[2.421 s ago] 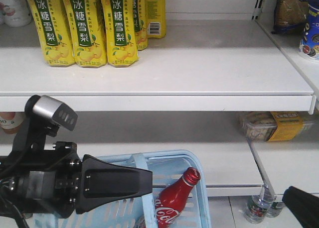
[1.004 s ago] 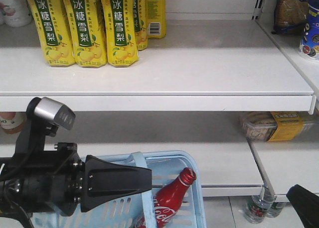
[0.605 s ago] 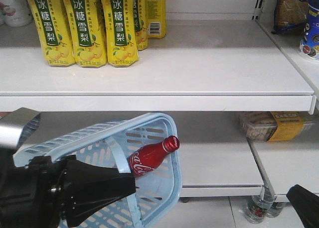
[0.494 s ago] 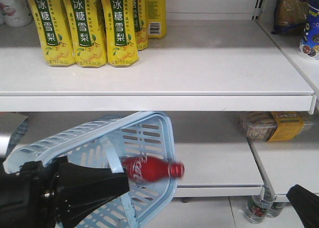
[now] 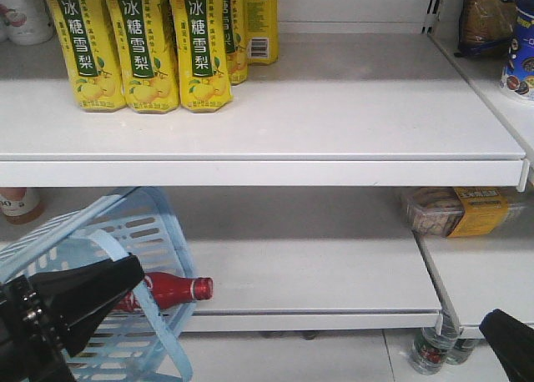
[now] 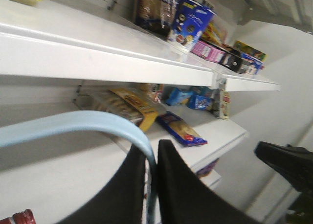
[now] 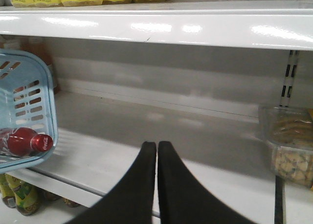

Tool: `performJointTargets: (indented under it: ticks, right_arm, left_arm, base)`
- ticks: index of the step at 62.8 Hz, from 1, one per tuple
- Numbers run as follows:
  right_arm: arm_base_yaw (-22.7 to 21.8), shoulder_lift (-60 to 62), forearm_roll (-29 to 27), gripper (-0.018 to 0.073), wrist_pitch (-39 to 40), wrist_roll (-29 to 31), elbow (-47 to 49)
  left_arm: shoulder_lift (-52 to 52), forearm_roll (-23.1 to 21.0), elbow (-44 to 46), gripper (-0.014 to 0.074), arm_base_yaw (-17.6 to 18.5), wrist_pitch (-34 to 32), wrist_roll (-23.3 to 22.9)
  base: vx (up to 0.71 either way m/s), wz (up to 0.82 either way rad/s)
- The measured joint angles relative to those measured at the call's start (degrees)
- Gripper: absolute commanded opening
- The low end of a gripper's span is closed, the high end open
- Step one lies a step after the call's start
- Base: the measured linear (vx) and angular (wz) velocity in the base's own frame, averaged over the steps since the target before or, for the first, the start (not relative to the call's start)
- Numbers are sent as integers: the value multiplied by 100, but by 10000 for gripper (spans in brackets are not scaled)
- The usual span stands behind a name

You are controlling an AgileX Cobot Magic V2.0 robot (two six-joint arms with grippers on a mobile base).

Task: Place coke in basket with both arms
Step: 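Swing the left gripper holding the basket away from the shelf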

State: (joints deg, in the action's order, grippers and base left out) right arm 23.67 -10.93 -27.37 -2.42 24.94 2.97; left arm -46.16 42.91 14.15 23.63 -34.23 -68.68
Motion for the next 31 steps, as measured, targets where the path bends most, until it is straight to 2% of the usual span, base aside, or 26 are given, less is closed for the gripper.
performJointTargets:
  ticks: [21, 31]
  right_arm:
    - [0, 0, 0, -5, 0, 0, 0]
    - [0, 0, 0, -5, 0, -1, 0]
  left_arm:
    - [639, -1509, -120, -6, 0, 1577, 1550]
    - [1093, -2219, -120, -6, 0, 2399, 2458]
  base:
    - [0, 0]
    - [0, 0]
